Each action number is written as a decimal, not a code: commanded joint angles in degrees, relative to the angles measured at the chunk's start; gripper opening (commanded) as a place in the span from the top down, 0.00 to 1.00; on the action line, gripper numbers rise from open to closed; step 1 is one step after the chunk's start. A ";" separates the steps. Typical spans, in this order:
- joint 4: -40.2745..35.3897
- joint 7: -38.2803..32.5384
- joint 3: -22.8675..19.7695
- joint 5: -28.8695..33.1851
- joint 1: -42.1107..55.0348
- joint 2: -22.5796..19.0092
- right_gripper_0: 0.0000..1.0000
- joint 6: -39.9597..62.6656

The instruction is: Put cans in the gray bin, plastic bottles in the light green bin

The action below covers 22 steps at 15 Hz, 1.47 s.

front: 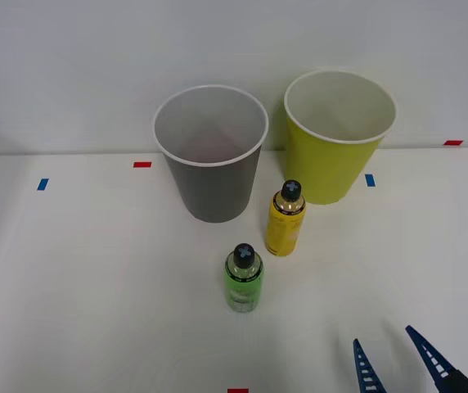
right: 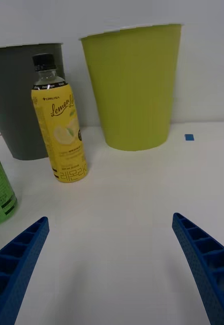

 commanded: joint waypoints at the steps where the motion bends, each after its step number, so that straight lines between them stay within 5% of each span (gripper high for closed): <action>1: 1.69 -1.13 -0.45 4.07 -0.51 1.70 0.17 -3.30; 4: 1.69 -1.56 -2.39 8.82 -0.07 4.78 0.17 -3.74; 22: 3.45 -7.72 -5.73 14.36 -1.57 5.30 0.17 -5.67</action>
